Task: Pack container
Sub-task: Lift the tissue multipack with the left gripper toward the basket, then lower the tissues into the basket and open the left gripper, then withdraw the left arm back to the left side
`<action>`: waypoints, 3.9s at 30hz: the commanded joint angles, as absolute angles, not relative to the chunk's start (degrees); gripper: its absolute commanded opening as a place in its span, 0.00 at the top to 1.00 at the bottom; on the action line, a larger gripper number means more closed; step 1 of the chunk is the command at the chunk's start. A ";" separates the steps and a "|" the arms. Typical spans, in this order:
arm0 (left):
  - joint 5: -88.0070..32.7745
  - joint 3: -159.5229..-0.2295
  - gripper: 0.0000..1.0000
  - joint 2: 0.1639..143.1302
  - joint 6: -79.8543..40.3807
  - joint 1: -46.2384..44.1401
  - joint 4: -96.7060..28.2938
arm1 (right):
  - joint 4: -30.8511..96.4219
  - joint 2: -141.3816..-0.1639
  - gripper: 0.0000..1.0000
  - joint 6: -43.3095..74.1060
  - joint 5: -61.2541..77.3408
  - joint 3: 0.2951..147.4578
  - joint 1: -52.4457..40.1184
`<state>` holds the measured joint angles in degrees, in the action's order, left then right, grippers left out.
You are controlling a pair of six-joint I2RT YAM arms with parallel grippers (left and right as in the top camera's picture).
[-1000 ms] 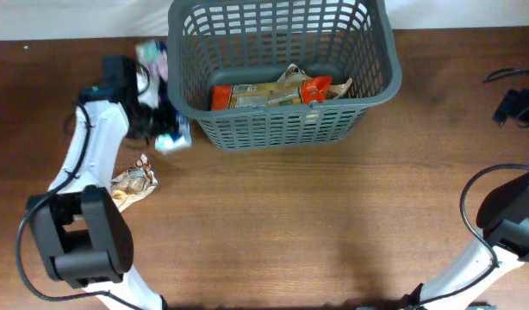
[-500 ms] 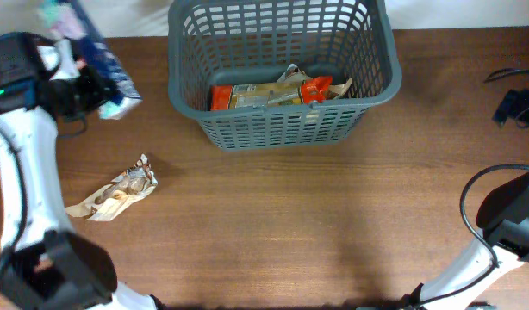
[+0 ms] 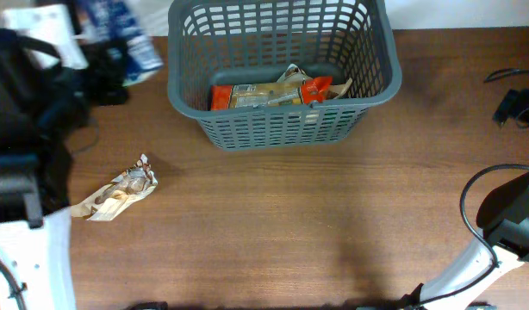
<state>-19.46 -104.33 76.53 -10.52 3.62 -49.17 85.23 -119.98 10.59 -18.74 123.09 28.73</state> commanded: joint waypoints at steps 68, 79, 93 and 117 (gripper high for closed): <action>-8.91 -105.08 0.53 105.01 1.80 -20.91 -38.24 | 85.19 -119.66 0.02 11.46 -18.61 122.78 28.91; -5.98 -113.65 0.47 90.70 1.43 -10.00 -46.17 | 85.19 -119.66 0.01 11.44 -18.61 122.78 28.91; -4.38 -113.65 0.03 73.87 -15.07 12.40 -67.42 | 85.19 -119.66 0.01 11.46 -18.61 122.78 28.91; 13.96 -83.35 0.01 73.73 -93.84 17.69 -81.41 | 85.19 -119.66 0.01 11.44 -18.61 122.78 28.91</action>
